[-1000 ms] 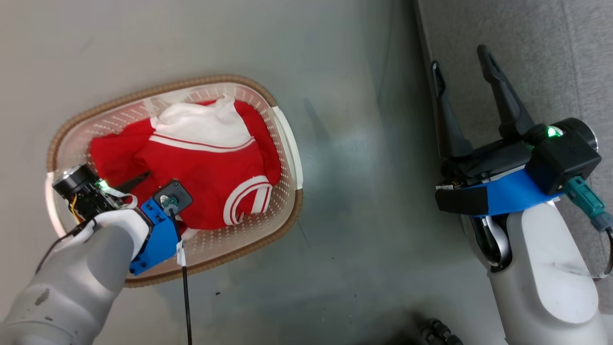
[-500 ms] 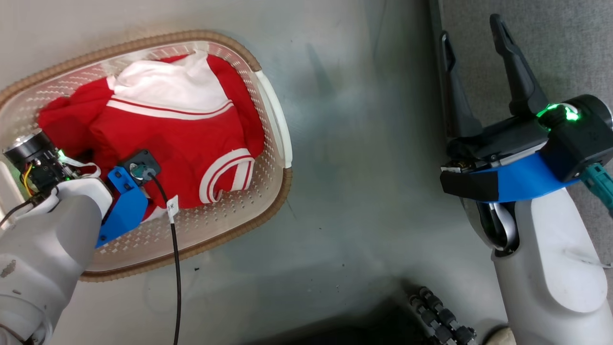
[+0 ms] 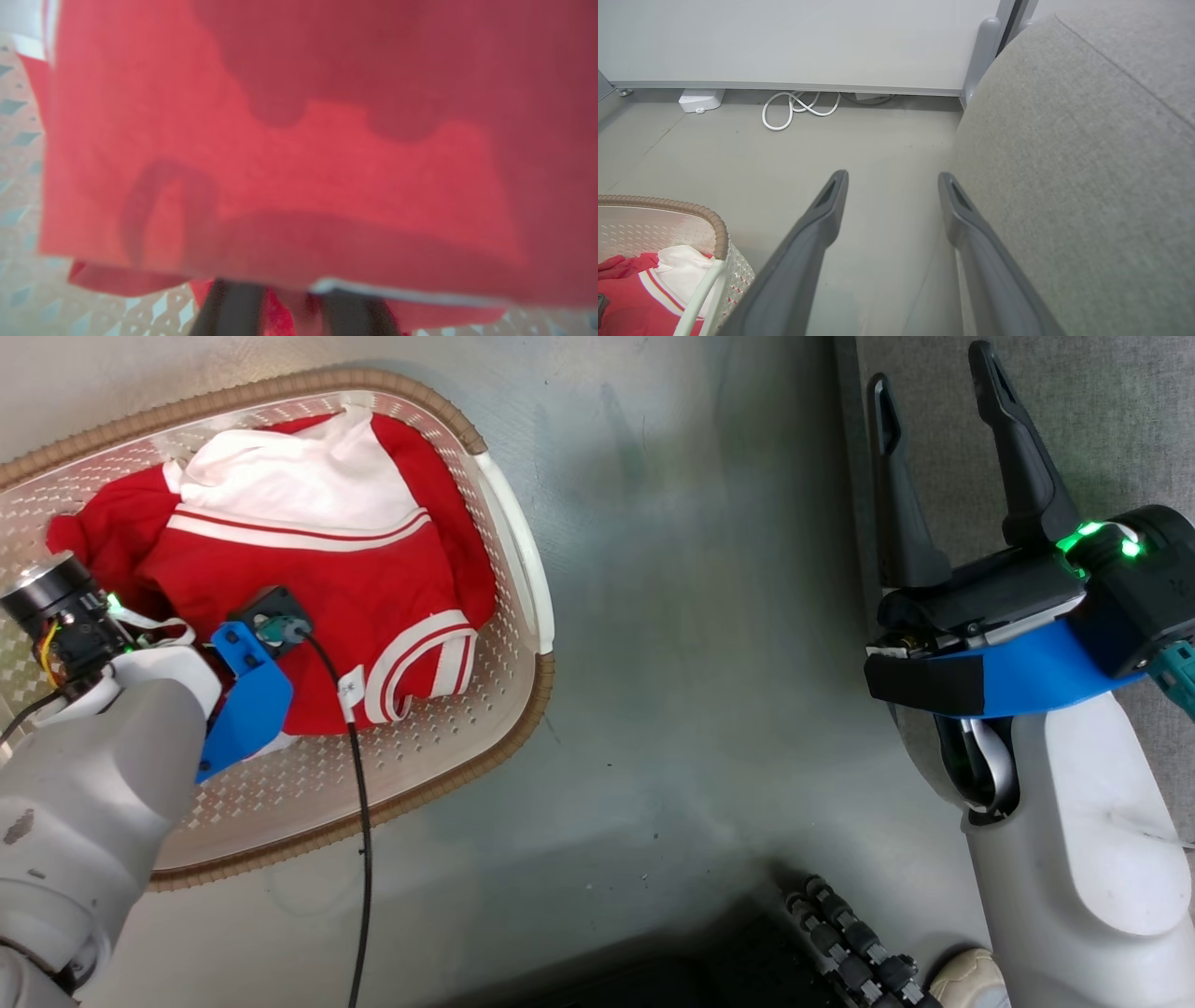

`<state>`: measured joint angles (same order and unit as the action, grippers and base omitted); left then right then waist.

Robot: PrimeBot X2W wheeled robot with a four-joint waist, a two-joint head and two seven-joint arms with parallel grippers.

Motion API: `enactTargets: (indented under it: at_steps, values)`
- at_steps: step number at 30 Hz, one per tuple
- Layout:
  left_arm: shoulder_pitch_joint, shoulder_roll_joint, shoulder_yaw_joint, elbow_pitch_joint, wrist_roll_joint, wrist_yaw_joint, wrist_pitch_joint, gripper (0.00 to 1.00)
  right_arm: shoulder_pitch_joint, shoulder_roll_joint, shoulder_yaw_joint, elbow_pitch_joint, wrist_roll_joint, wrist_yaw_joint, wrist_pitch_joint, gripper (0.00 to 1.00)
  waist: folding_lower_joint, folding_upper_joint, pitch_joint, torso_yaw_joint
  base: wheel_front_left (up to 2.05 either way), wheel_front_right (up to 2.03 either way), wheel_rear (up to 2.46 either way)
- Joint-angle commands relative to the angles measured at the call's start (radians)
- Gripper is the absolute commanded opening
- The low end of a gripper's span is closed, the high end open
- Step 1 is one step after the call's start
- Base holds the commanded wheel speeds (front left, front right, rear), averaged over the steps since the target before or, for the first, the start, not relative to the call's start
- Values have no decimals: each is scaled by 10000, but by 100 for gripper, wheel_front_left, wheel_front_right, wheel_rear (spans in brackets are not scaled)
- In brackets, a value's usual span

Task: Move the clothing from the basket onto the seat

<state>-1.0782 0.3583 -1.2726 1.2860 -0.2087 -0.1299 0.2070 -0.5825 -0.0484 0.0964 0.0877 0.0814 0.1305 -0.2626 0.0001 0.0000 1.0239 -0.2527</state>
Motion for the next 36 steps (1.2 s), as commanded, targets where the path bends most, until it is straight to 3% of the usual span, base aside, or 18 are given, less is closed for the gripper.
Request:
enactTargets:
  at_steps: [1, 14, 27, 36]
  values:
    - [-216, -97, -24, -2, 5, -6, 88, 0, -120, -35, -30, 36, -43, 3, -35, 100, -1, 0, -41, 27, 0, 0, 0]
    - [136, -849, 8, -77, -481, -6, -176, 0, 84, -35, -276, 162, -213, 3, -35, 100, -1, 0, -796, 368, 0, 0, 0]
    - [922, -1607, 216, -146, -1116, 27, -2079, 0, 553, -38, -540, 415, -553, 3, -35, 100, -1, 0, -2433, 1061, 0, 0, 0]
    - [1398, -1839, 427, -198, -1651, 9, -3365, 0, 1115, -38, -763, 657, -855, 3, -35, 100, -1, 0, -3787, 1615, 0, 0, 0]
